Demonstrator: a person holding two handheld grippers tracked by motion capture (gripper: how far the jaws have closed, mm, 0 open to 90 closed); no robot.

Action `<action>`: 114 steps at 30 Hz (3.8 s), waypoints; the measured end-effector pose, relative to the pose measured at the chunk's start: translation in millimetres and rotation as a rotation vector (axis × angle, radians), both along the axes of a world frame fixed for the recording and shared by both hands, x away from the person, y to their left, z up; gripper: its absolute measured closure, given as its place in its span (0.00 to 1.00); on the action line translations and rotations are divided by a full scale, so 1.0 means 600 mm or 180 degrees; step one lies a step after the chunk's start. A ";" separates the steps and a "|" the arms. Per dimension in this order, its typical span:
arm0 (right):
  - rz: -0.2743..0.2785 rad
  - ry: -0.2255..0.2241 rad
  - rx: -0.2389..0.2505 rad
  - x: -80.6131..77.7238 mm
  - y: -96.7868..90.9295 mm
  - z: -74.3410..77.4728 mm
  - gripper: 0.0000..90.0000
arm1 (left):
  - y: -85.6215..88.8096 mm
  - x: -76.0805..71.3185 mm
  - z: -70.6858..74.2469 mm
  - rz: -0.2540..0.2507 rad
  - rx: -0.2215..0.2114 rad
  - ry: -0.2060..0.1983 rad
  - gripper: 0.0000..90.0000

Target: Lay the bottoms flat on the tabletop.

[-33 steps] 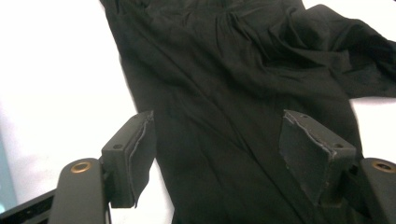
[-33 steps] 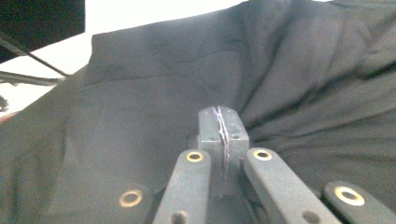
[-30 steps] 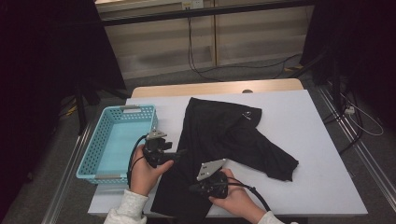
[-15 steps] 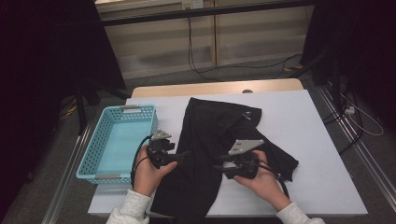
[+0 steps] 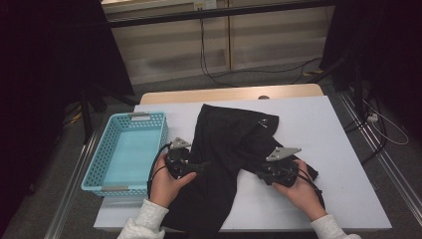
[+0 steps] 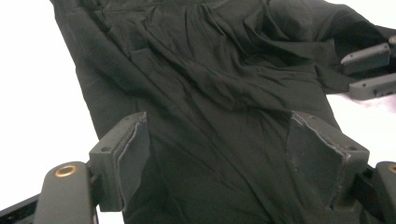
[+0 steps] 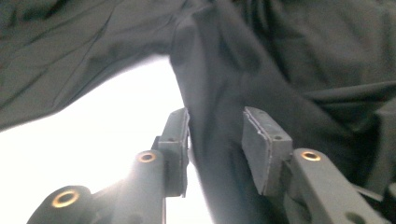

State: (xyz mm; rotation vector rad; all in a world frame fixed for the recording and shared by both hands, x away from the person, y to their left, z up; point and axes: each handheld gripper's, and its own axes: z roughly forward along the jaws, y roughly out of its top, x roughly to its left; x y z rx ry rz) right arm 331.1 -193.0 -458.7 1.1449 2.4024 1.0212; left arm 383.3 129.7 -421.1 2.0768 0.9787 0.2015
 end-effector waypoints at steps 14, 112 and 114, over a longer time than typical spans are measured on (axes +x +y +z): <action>0.0344 0.0149 0.0168 -0.019 0.045 -0.003 0.97 | -0.008 0.004 -0.018 0.0004 0.0107 0.0049 0.24; -0.1628 -0.0027 0.0177 0.281 -0.128 0.001 0.99 | -0.014 -0.004 -0.007 -0.0141 0.0027 0.0038 0.23; -0.1723 -0.0117 0.0188 0.297 -0.144 0.002 0.98 | -0.013 -0.002 -0.009 -0.0134 0.0022 0.0051 0.23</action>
